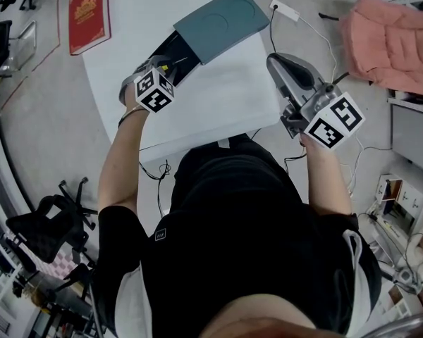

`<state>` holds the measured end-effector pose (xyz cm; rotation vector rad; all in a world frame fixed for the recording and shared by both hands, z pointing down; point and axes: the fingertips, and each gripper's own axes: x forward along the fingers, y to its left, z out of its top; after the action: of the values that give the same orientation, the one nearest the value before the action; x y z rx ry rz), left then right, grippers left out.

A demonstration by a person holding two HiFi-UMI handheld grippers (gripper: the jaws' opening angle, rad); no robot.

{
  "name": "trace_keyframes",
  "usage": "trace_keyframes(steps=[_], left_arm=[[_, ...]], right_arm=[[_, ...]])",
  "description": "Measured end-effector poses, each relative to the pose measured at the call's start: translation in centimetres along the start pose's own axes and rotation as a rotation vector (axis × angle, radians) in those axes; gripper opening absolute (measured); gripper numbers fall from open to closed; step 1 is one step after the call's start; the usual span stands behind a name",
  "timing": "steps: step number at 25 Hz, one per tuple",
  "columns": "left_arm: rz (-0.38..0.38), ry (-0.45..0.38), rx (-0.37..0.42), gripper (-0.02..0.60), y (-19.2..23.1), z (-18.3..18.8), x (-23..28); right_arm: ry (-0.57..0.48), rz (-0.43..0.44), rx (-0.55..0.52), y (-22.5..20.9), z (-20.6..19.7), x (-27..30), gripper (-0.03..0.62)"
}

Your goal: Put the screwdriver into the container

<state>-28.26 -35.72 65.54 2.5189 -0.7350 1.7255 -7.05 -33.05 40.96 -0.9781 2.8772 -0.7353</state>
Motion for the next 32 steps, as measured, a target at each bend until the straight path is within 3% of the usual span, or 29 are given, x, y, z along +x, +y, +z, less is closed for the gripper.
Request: trace_keyframes(steps=[5, 13, 22, 26, 32], left_arm=[[-0.031, 0.019, -0.036, 0.074, -0.4, 0.0, 0.6], [0.016, -0.027, -0.072, 0.084, 0.1, 0.3, -0.8], [0.176, -0.159, -0.186, 0.066, 1.8, 3.2, -7.6], [0.263, -0.185, -0.222, 0.048, 1.8, 4.3, -11.1], [0.350, -0.276, -0.338, 0.034, 0.7, 6.4, -16.0]], right_arm=[[0.000, 0.001, -0.003, -0.5, 0.3, -1.3, 0.031], [-0.009, 0.025, -0.018, 0.0, 0.8, -1.4, 0.032], [-0.035, 0.090, -0.057, 1.0, 2.6, -1.6, 0.032], [-0.040, 0.149, -0.070, 1.8, 3.2, -1.5, 0.032], [-0.044, 0.248, -0.095, 3.3, 4.2, -1.7, 0.032]])
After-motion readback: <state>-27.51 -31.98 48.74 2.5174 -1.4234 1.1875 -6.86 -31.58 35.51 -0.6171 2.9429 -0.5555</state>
